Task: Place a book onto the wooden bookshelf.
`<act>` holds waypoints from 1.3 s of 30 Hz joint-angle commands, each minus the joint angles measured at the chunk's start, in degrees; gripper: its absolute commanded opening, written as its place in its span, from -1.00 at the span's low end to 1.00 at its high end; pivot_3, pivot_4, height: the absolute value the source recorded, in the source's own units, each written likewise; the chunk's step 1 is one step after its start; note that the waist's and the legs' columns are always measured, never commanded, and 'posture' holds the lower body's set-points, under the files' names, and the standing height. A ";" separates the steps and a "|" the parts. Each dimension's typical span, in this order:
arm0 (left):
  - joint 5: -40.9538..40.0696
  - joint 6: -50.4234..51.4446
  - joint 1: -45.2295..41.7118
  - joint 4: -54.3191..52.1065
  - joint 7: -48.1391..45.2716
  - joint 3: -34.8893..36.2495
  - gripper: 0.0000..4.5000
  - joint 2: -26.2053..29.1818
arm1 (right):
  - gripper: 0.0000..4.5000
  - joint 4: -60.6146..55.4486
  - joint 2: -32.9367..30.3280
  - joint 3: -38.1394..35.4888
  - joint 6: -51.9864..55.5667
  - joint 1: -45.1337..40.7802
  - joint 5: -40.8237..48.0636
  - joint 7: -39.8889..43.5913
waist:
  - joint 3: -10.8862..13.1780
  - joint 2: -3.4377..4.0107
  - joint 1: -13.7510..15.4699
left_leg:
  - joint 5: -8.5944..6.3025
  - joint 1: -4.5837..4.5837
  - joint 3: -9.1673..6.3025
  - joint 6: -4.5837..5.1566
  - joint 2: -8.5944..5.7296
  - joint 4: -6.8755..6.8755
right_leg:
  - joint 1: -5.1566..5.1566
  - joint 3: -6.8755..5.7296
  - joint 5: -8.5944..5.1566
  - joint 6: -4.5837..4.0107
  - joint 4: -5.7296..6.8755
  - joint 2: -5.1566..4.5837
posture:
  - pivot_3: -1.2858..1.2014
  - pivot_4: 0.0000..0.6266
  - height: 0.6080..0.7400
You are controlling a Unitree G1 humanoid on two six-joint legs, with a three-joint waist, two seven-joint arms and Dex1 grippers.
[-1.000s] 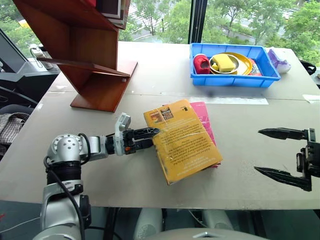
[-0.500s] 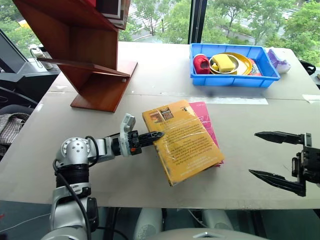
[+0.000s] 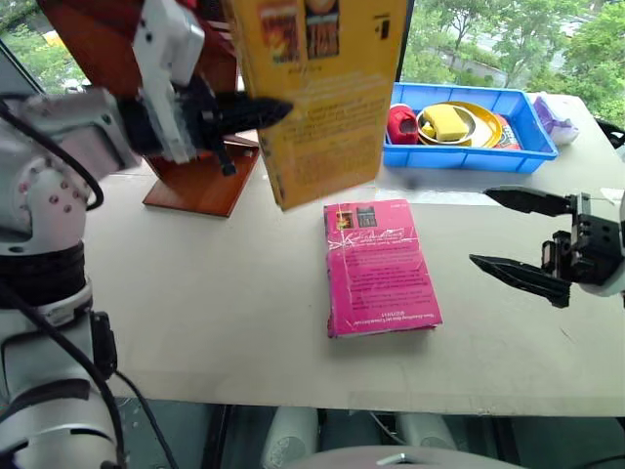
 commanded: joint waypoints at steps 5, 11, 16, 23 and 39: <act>27.60 -37.30 -9.93 5.73 -9.73 -5.85 -0.91 14.75 | 1.00 6.65 1.50 5.53 -4.37 -8.57 -2.49 4.43 | 0.09 0.13 -0.44 | 0.00 -0.05 0.10 0.00 0.04 -0.20 | -0.17 0.06 0.02 0.04 -0.04 0.13 | 0.03 -0.52 1.00; 39.07 -48.99 -12.77 15.72 -15.74 -8.94 -0.91 22.38 | 1.00 10.90 3.43 8.98 -7.11 -13.85 -4.45 7.89 | 0.26 0.19 -0.90 | 0.00 -0.02 0.40 0.01 0.09 -0.07 | -0.17 0.06 0.01 0.05 0.12 0.15 | 0.03 -0.52 1.00; 48.46 -50.60 -12.47 23.78 -17.83 -12.49 -0.91 25.01 | 1.00 10.22 4.14 9.21 -7.60 -15.00 -4.32 7.99 | 0.27 0.18 -0.92 | 0.00 -0.04 0.51 0.01 0.12 0.02 | -0.23 0.11 0.01 0.07 0.22 0.14 | 0.03 -0.52 1.00; 55.38 -54.09 -14.34 36.21 -20.45 -17.82 -0.91 19.34 | 1.00 7.06 3.09 7.91 -6.61 -12.96 -3.51 6.61 | 0.27 0.16 -0.46 | 0.00 -0.23 0.52 0.01 0.17 0.17 | -0.38 0.09 0.02 0.09 0.29 0.11 | 0.03 -0.52 1.00; 45.68 -61.00 -14.59 42.90 -28.34 -11.01 0.94 19.30 | 1.00 2.78 4.92 5.23 -5.48 -10.97 0.75 -2.42 | 0.22 0.15 -1.22 | 0.00 -0.38 0.73 0.02 0.28 0.20 | -0.66 0.24 0.05 0.10 0.41 0.10 | 0.03 -0.52 1.00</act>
